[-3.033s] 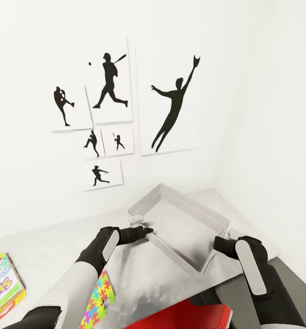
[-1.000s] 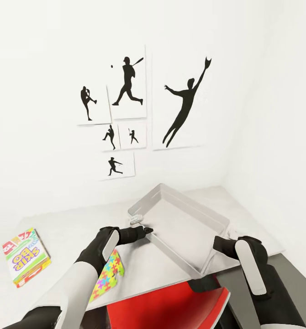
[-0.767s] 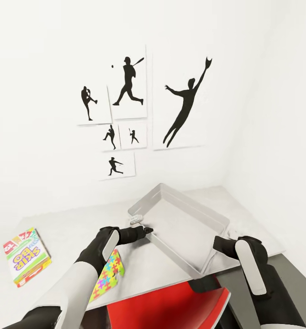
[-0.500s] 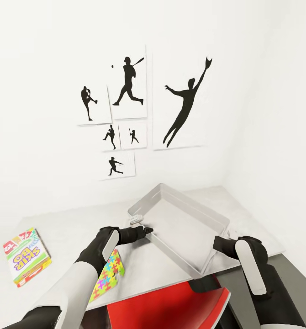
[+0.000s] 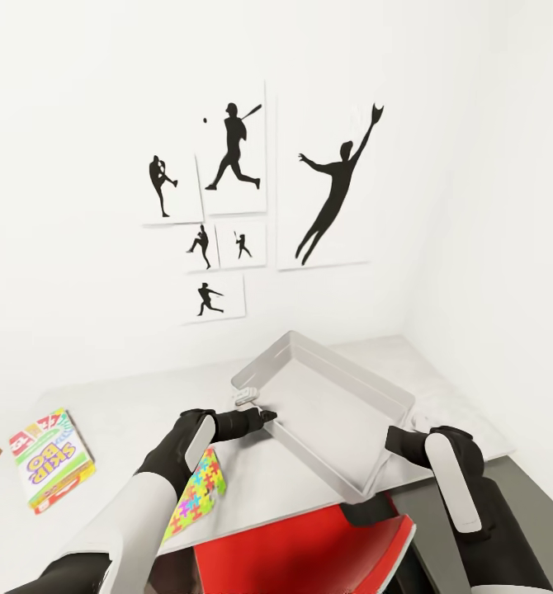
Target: Put all the toys in the child's room - the three board games (two on the bed and one on the table), the two jigsaw puzzles on the table, and the tennis ball on the table - inside the toy box on the table in the child's room.
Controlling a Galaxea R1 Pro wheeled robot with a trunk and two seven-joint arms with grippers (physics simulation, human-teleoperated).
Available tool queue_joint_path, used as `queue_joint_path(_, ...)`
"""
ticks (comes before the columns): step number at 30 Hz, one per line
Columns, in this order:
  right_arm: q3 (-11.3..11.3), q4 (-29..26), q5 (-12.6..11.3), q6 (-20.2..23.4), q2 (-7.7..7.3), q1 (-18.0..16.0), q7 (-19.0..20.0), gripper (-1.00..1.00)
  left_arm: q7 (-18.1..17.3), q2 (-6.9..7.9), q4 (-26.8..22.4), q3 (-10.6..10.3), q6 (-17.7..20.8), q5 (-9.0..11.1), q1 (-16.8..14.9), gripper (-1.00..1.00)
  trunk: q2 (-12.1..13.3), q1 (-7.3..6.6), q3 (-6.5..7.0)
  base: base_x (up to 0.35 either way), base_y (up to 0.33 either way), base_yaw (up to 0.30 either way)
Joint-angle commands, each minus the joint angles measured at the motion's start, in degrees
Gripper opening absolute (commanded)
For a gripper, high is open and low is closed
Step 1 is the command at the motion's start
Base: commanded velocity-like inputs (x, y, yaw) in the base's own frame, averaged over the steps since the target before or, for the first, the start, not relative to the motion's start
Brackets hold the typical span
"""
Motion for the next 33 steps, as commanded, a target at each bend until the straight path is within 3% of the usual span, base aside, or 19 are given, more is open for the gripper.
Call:
queue_joint_path(1, 2.01, -0.06, -2.56, -0.48, 0.00, -0.06, -0.49, -1.00, 0.02, -0.13, 0.05, -0.04, 0.62, 0.55, -0.03, -1.00, -0.13, 0.03, -0.14, -0.055, 0.000, 0.076)
queue_joint_path(33, 2.01, -0.23, -2.50, -0.45, -0.09, -0.06, -0.49, -1.00, -0.05, -0.13, 0.05, -0.04, 0.69, 0.55, -0.03, -1.00, -0.13, 0.03, -0.29, -0.003, 0.000, 0.020)
